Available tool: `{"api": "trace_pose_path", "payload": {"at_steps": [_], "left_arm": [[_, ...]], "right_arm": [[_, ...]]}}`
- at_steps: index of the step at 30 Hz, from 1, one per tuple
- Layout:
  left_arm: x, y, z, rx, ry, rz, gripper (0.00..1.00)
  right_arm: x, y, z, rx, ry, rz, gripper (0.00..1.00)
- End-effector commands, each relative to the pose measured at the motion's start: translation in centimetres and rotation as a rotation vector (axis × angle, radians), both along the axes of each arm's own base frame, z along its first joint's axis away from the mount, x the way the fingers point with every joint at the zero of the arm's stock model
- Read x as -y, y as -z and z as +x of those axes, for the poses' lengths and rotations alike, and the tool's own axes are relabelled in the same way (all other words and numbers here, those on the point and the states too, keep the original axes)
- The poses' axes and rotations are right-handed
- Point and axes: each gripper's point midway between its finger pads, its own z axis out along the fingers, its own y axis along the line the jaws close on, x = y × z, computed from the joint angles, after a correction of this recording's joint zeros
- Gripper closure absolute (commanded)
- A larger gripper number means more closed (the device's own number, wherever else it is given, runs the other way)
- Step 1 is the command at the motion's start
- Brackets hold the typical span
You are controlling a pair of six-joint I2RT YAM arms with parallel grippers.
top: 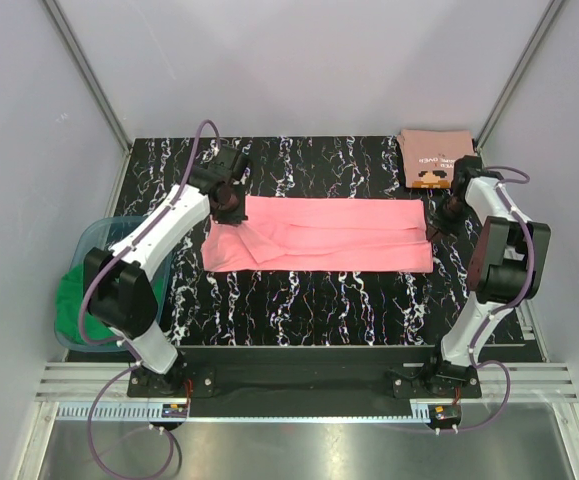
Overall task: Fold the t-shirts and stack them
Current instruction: Fold the tshirt
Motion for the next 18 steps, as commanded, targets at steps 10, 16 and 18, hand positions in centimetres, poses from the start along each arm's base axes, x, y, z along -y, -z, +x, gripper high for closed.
{"api": "trace_pose_path", "payload": {"at_steps": [10, 16, 18], "left_arm": [[0.5, -2.6, 3.2, 0.084, -0.012, -0.059, 1.00], [0.0, -2.9, 4.0, 0.095, -0.034, -0.064, 1.00], [-0.1, -2.5, 4.2, 0.085, -0.036, -0.058, 1.00]], "right_arm": [[-0.1, -0.6, 2.4, 0.023, -0.042, -0.005, 1.00], [0.2, -0.7, 2.9, 0.022, -0.049, -0.017, 1.00], [0.1, -0.5, 3.1, 0.019, -0.050, -0.010, 1.00]]}}
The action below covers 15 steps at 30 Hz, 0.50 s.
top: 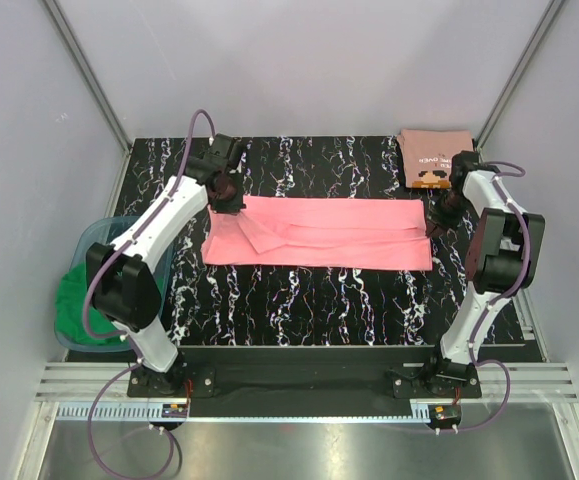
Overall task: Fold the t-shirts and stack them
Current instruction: Fold the tshirt
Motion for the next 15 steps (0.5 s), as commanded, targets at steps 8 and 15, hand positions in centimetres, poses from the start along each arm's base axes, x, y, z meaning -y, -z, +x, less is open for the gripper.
{"api": "trace_pose_path", "payload": {"at_steps": [8, 15], "left_arm": [[-0.2, -0.4, 3.0, 0.034, -0.013, -0.017, 1.00], [-0.3, 0.2, 3.6, 0.024, -0.024, -0.017, 1.00]], "right_arm": [[-0.3, -0.9, 2.6, 0.045, -0.032, 0.004, 1.00], [-0.4, -0.1, 3.4, 0.036, -0.047, 0.008, 1.00]]}}
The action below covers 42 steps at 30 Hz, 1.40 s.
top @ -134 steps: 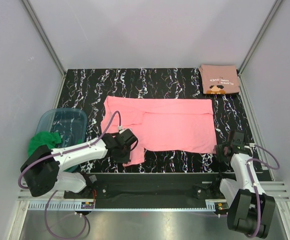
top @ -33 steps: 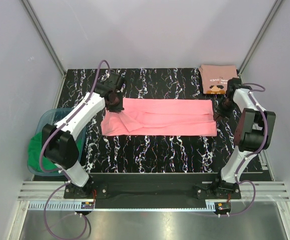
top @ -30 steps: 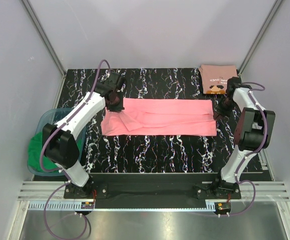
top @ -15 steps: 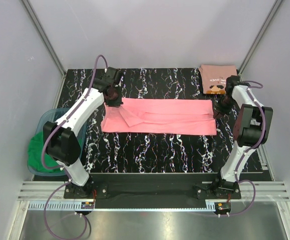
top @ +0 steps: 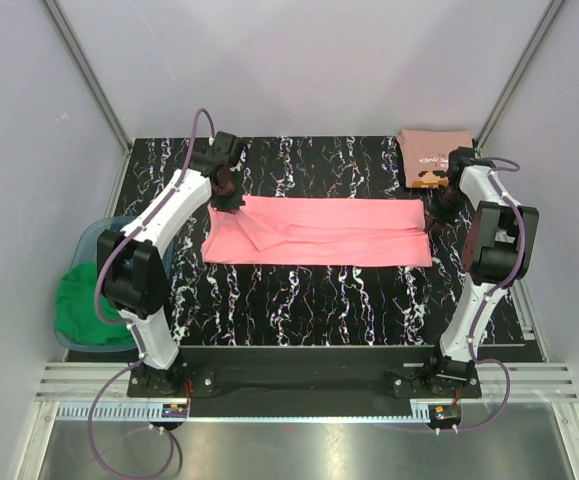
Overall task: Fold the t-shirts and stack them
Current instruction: Fold the tshirt
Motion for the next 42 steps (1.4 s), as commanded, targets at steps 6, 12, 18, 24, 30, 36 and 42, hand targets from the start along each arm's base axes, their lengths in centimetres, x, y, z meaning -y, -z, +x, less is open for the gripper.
{"api": "trace_pose_path", "payload": {"at_steps": [6, 12, 18, 24, 30, 36, 42], "left_arm": [[0.6, -2.1, 2.3, 0.074, 0.007, -0.045, 1.00], [1.1, -1.9, 2.9, 0.068, 0.015, -0.057, 1.00], [1.3, -1.8, 3.6, 0.068, 0.014, -0.058, 1.00], [1.0, -1.3, 4.1, 0.063, 0.006, -0.051, 1.00], [1.0, -1.2, 4.5, 0.069, 0.000, -0.058, 1.00], [1.6, -1.4, 5.3, 0.075, 0.009, -0.086, 1.00], [2.0, -0.6, 5.7, 0.053, 0.013, -0.093, 1.00]], "right_arm": [[-0.3, -0.3, 1.6, 0.019, -0.035, 0.002, 1.00], [0.0, 0.3, 1.7, 0.007, -0.039, -0.008, 1.00], [-0.1, 0.7, 2.2, 0.005, -0.033, 0.002, 1.00], [-0.1, 0.7, 2.6, 0.013, -0.029, 0.005, 0.98], [-0.2, 1.0, 2.7, 0.006, -0.023, 0.013, 0.98], [-0.3, 1.0, 2.9, 0.008, -0.022, 0.016, 0.97], [-0.3, 1.2, 3.0, 0.005, -0.022, 0.018, 0.97]]}}
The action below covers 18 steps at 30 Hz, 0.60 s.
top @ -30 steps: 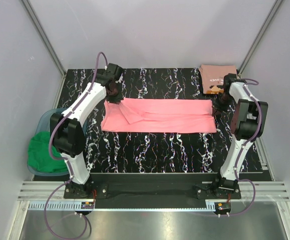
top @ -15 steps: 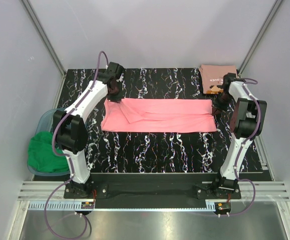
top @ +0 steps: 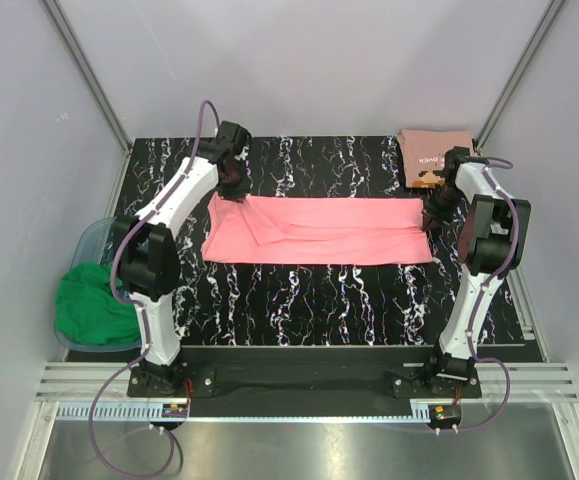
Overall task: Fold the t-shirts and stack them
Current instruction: Fold the tshirt
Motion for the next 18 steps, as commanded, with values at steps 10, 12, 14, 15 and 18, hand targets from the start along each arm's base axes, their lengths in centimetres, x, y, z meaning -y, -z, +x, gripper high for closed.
{"api": "trace_pose_path", "payload": {"at_steps": [10, 12, 14, 15, 18], "left_arm": [[1.0, -0.4, 2.2, 0.040, -0.001, -0.041, 1.00], [0.9, -0.4, 2.4, 0.044, -0.005, -0.041, 1.00], [0.8, -0.4, 2.7, 0.046, -0.012, -0.043, 1.00], [0.7, -0.5, 2.9, 0.051, -0.016, -0.044, 1.00], [0.8, -0.7, 3.1, 0.063, -0.020, -0.047, 1.00]], "right_arm": [[-0.6, -1.1, 1.6, 0.050, -0.006, 0.020, 0.96], [-0.6, -1.0, 1.7, 0.049, -0.002, 0.025, 0.95], [-0.7, -1.0, 1.8, 0.050, 0.000, 0.030, 0.96], [-0.7, -1.1, 1.8, 0.051, 0.001, 0.031, 0.96], [-0.8, -1.3, 2.0, 0.059, 0.005, 0.033, 0.96]]}}
